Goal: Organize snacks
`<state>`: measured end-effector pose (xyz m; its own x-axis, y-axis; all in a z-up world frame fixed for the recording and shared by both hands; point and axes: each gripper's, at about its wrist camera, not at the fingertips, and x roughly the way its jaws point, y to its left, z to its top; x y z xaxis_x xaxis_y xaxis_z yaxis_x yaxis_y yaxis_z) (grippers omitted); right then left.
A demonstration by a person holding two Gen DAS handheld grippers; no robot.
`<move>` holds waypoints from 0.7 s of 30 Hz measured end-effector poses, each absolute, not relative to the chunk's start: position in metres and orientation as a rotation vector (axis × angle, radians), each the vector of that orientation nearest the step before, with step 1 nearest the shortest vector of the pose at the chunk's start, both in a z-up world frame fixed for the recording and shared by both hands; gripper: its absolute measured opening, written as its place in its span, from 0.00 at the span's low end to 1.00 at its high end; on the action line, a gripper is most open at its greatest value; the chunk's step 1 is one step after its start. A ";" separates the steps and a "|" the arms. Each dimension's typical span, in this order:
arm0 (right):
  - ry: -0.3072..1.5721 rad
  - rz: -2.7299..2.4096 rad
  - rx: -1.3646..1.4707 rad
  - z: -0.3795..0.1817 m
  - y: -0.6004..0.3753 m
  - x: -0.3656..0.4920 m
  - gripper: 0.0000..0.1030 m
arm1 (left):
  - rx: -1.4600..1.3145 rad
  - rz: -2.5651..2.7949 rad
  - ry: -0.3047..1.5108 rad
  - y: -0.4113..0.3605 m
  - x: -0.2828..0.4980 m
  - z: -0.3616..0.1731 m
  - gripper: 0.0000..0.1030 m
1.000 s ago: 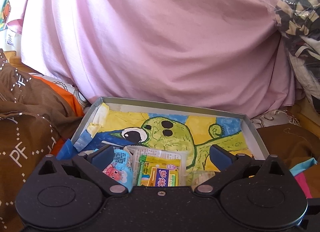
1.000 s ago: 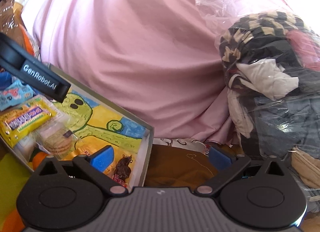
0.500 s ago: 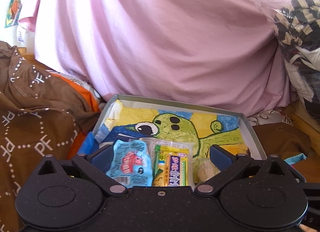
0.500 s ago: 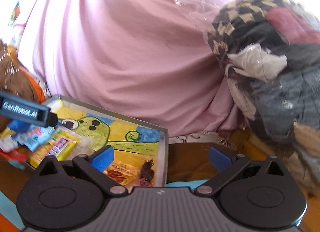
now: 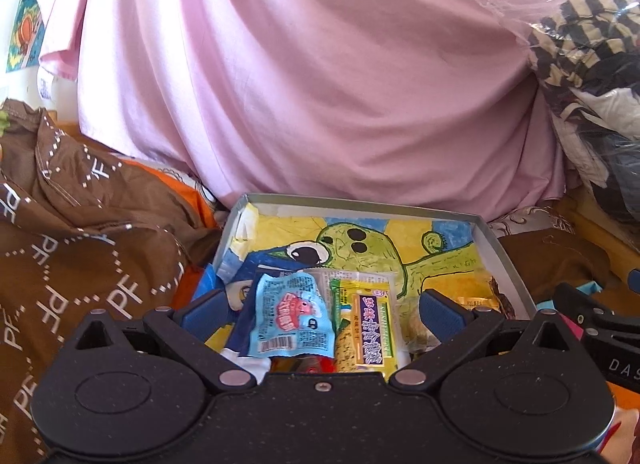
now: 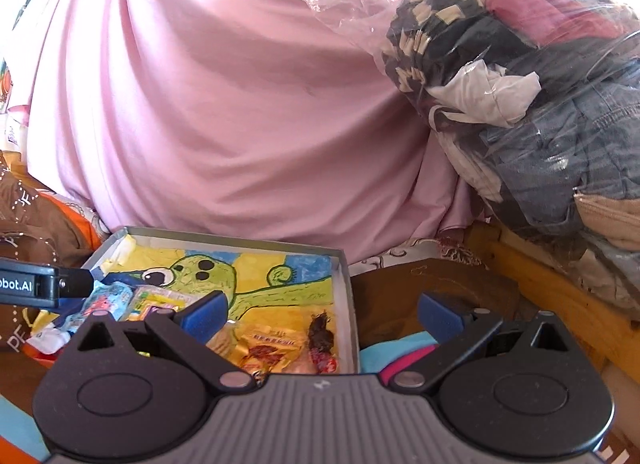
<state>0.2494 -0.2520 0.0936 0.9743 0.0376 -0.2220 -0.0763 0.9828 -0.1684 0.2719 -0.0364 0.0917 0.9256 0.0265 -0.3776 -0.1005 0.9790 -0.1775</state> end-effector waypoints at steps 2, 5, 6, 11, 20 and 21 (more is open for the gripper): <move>0.210 0.053 -0.166 0.093 -0.249 0.243 1.00 | -0.189 0.055 0.372 -0.033 0.265 0.091 0.99; 0.213 0.050 -0.137 0.091 -0.245 0.235 1.00 | -0.182 0.028 0.358 -0.028 0.255 0.088 0.99; 0.218 0.045 -0.129 0.090 -0.244 0.233 1.00 | -0.184 0.022 0.353 -0.026 0.252 0.087 0.99; 0.222 0.031 -0.081 0.083 -0.239 0.221 1.00 | -0.195 0.015 0.379 -0.013 0.241 0.077 0.99; 0.201 0.014 0.002 0.080 -0.236 0.197 1.00 | -0.212 0.053 0.364 0.013 0.217 0.070 0.99; 0.198 0.016 0.008 0.079 -0.236 0.194 1.00 | -0.219 0.059 0.366 0.015 0.213 0.068 0.99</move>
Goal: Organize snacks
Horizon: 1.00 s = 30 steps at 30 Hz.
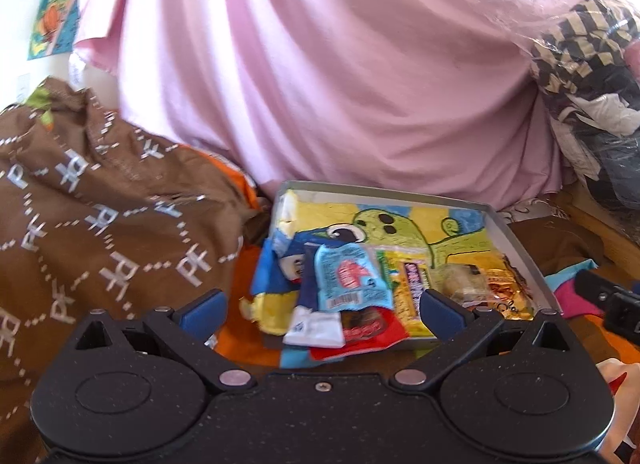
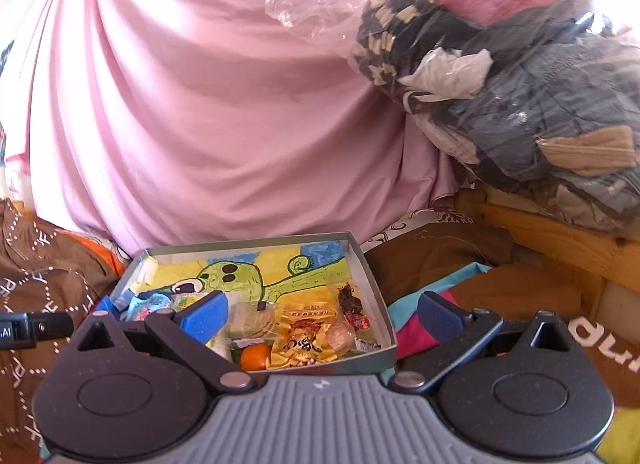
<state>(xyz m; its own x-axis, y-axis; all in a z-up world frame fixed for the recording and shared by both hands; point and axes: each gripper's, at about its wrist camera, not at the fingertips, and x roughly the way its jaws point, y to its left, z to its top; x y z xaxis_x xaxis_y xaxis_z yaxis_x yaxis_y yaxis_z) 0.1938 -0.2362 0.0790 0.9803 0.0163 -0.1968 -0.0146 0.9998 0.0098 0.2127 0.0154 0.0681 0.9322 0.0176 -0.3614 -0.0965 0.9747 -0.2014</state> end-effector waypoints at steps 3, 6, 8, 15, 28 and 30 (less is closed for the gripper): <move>0.194 0.025 0.007 0.075 -0.238 0.184 1.00 | -0.208 0.063 0.378 0.018 0.201 0.063 0.99; 0.192 0.031 0.003 0.072 -0.239 0.177 1.00 | -0.207 0.066 0.384 0.020 0.191 0.057 0.99; 0.179 0.040 -0.008 0.070 -0.239 0.171 1.00 | -0.204 0.066 0.392 0.020 0.184 0.054 0.99; 0.129 0.088 -0.036 0.071 -0.229 0.156 1.00 | -0.201 0.050 0.386 0.016 0.170 0.048 0.99; 0.140 0.146 -0.026 0.063 -0.222 0.130 1.00 | -0.195 0.043 0.380 0.013 0.151 0.053 0.99; 0.142 0.152 -0.033 0.062 -0.220 0.127 1.00 | -0.198 0.045 0.389 0.015 0.149 0.052 0.99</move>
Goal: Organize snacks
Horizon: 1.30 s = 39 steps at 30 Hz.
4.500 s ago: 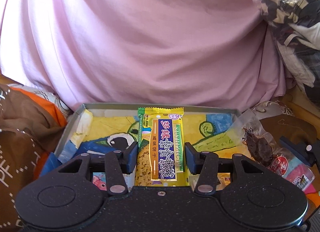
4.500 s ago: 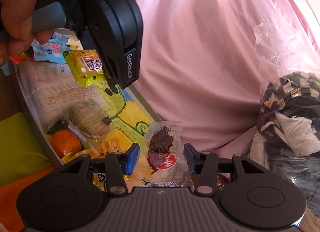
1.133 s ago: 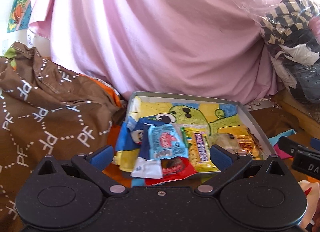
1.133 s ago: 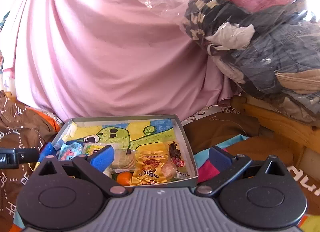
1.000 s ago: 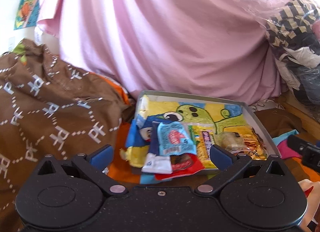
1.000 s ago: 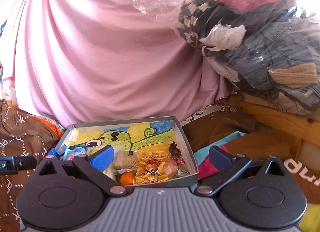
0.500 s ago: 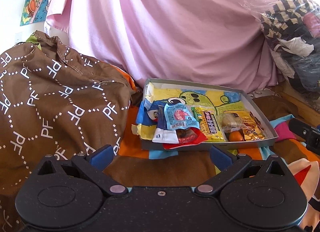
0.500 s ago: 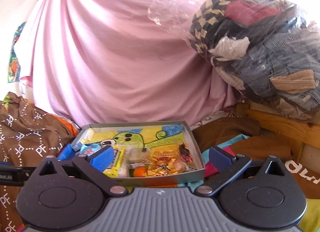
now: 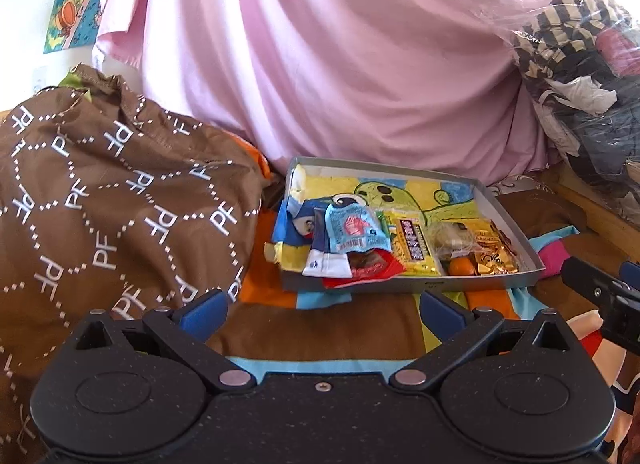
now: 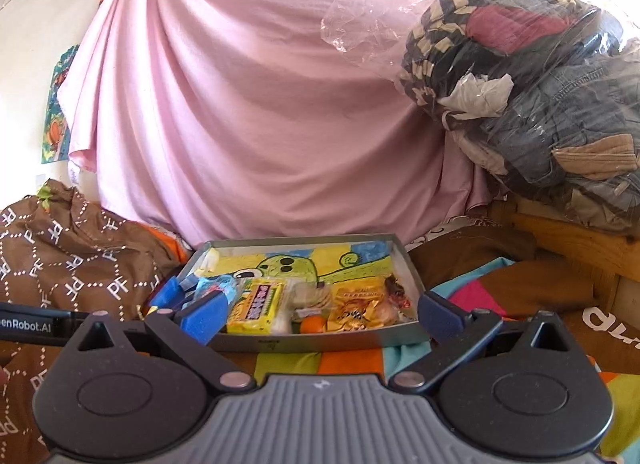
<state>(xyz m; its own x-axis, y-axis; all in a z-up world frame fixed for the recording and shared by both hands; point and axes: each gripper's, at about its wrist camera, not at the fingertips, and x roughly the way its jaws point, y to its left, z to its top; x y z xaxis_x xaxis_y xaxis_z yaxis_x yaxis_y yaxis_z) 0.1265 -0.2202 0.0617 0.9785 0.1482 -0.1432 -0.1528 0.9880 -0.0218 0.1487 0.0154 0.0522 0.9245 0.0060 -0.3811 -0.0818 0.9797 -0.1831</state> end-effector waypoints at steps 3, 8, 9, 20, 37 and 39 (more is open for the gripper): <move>0.140 0.153 -0.040 0.059 -0.218 0.121 1.00 | -0.190 0.052 0.395 0.016 0.145 0.051 0.99; 0.148 0.150 -0.050 0.054 -0.215 0.115 1.00 | -0.181 0.062 0.397 0.018 0.137 0.050 0.99; 0.153 0.149 -0.049 0.053 -0.215 0.113 1.00 | -0.180 0.064 0.399 0.018 0.135 0.049 0.99; 0.186 0.133 -0.057 0.038 -0.217 0.092 1.00 | -0.162 0.045 0.434 0.012 0.114 0.040 0.99; 0.311 0.207 -0.102 0.019 -0.200 0.076 1.00 | -0.159 0.092 0.526 0.018 0.080 0.024 0.99; 0.318 0.214 -0.102 0.018 -0.199 0.074 1.00 | -0.154 0.092 0.536 0.019 0.078 0.022 0.99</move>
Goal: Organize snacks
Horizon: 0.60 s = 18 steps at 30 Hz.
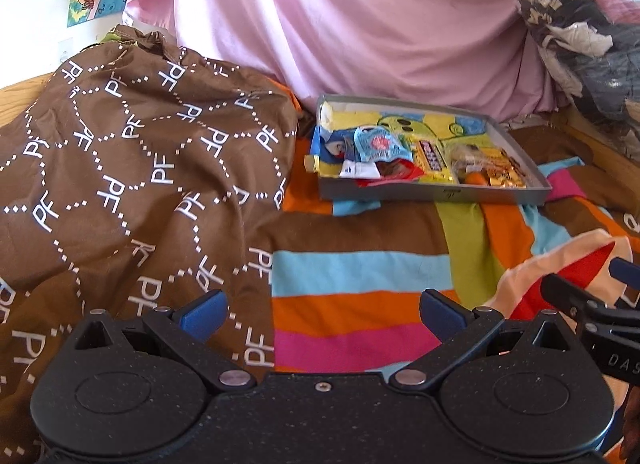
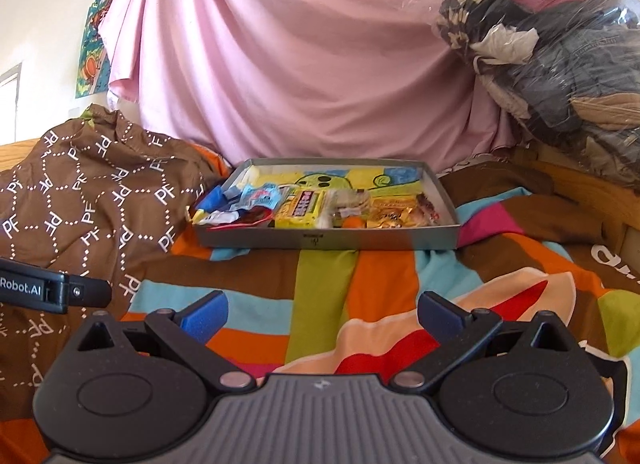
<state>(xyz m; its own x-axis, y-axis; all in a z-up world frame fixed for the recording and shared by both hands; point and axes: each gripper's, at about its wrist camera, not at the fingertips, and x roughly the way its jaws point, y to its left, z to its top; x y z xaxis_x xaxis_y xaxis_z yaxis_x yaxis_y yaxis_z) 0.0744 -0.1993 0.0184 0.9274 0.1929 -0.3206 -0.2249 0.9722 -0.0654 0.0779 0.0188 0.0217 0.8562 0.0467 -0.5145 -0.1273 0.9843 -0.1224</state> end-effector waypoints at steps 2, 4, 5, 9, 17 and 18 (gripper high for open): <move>0.327 0.216 -0.095 0.018 -0.199 0.073 1.00 | -0.158 0.096 0.546 0.019 0.077 0.020 0.99; 0.333 0.216 -0.087 0.017 -0.199 0.073 1.00 | -0.162 0.099 0.559 0.019 0.078 0.018 0.99; 0.334 0.214 -0.085 0.017 -0.199 0.072 1.00 | -0.160 0.099 0.563 0.019 0.077 0.017 0.99; 0.346 0.209 -0.075 0.017 -0.200 0.073 1.00 | -0.147 0.100 0.578 0.018 0.077 0.013 0.99; 0.354 0.209 -0.073 0.016 -0.200 0.073 1.00 | -0.141 0.095 0.598 0.016 0.075 0.009 0.99; 0.356 0.208 -0.072 0.016 -0.200 0.073 1.00 | -0.140 0.095 0.599 0.016 0.074 0.009 0.99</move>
